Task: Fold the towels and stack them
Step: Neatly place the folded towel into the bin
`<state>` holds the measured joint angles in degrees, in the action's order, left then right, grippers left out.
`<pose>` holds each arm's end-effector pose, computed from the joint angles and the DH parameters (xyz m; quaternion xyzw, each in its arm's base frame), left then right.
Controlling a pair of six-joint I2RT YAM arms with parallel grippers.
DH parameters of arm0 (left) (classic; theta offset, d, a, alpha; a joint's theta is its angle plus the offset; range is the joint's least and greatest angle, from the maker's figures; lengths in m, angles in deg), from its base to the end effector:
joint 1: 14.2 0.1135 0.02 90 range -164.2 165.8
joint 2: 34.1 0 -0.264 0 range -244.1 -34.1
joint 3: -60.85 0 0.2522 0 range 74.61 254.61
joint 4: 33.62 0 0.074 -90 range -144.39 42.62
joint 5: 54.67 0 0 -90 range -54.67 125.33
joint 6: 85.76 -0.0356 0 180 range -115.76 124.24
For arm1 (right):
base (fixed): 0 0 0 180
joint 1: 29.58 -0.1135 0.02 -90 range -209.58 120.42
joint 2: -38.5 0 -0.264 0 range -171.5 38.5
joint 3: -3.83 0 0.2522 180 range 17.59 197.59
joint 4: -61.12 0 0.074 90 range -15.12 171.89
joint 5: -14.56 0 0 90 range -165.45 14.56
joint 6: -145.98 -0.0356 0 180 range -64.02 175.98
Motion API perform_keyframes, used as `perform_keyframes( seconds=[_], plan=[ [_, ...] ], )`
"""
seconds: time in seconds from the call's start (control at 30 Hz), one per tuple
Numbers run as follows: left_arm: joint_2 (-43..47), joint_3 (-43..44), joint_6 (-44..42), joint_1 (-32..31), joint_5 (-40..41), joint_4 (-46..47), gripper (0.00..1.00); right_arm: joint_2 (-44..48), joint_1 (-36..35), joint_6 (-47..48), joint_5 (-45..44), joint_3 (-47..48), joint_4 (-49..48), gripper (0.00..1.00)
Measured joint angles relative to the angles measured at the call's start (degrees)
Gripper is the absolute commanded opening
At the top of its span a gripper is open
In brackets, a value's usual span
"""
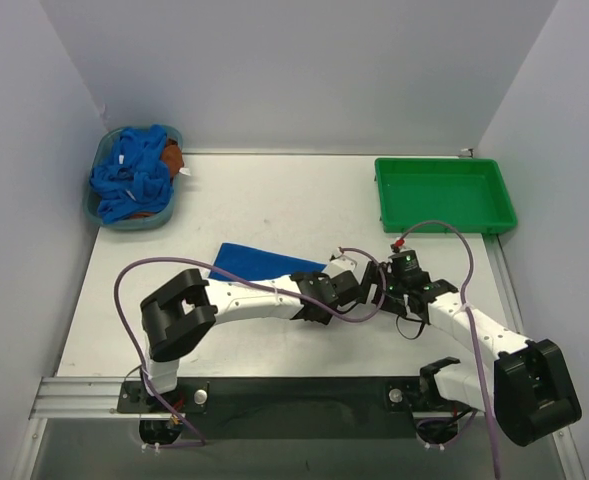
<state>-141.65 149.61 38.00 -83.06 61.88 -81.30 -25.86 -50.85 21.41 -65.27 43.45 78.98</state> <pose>0.1521 -0.3493 0.1869 0.2427 0.9226 -0.0144 0.2995 0.1981 0.0839 0.1722 0.0702 0.9100 0.2592 0.3158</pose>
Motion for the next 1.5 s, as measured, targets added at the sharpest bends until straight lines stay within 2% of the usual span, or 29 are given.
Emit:
perform_keyframes(
  seconds=[0.1,0.27,0.33,0.37,0.43,0.47,0.6,0.77,0.9,1.03,1.27,1.5],
  plan=[
    [-1.73,1.84,-0.87,0.02,0.26,0.11,0.45,0.0,0.85,-0.28,0.76,-0.46,-0.68,0.75],
    [-3.5,3.26,-1.6,0.0,0.2,0.48,0.31,0.0,1.79,-0.66,2.05,-1.11,-1.97,0.75],
    [-3.91,3.3,-1.77,0.0,0.11,0.48,0.29,0.0,2.19,-0.83,2.4,-1.36,-2.47,0.75],
    [-4.11,3.3,-1.81,0.0,0.0,0.48,0.22,0.0,2.36,-1.03,2.58,-1.53,-2.69,0.75],
    [-4.31,3.32,-1.77,0.0,-0.13,0.48,0.17,0.0,2.75,-1.16,2.86,-1.79,-3.06,0.75],
    [-4.35,3.37,-1.84,0.0,-0.22,0.48,0.11,0.0,2.91,-1.27,3.08,-1.9,-3.19,0.75],
    [-4.92,4.2,-1.88,0.0,-0.87,0.28,0.01,0.0,3.34,-1.44,3.61,-2.08,-3.58,0.75],
    [-5.6,6.93,-1.57,0.0,-2.8,-0.02,0.0,0.22,3.87,-1.64,4.22,-2.64,-4.7,0.75],
    [-5.64,8.74,-1.09,0.02,-4.15,0.28,0.08,0.44,4.39,-1.86,4.72,-2.95,-5.38,0.75],
    [-6.19,8.7,-0.39,0.0,-5.14,0.24,0.36,0.44,4.44,-2.12,5.35,-2.99,-6.14,0.75],
    [-5.42,8.26,-0.04,-0.46,-4.02,0.09,0.7,0.5,5.18,-2.71,5.95,-3.72,-7.17,0.75],
    [-4.76,8.26,-0.94,-1.97,-2.69,0.44,0.7,2.1,7.06,-3.76,5.81,-4.92,-7.48,0.75]
  ],
)
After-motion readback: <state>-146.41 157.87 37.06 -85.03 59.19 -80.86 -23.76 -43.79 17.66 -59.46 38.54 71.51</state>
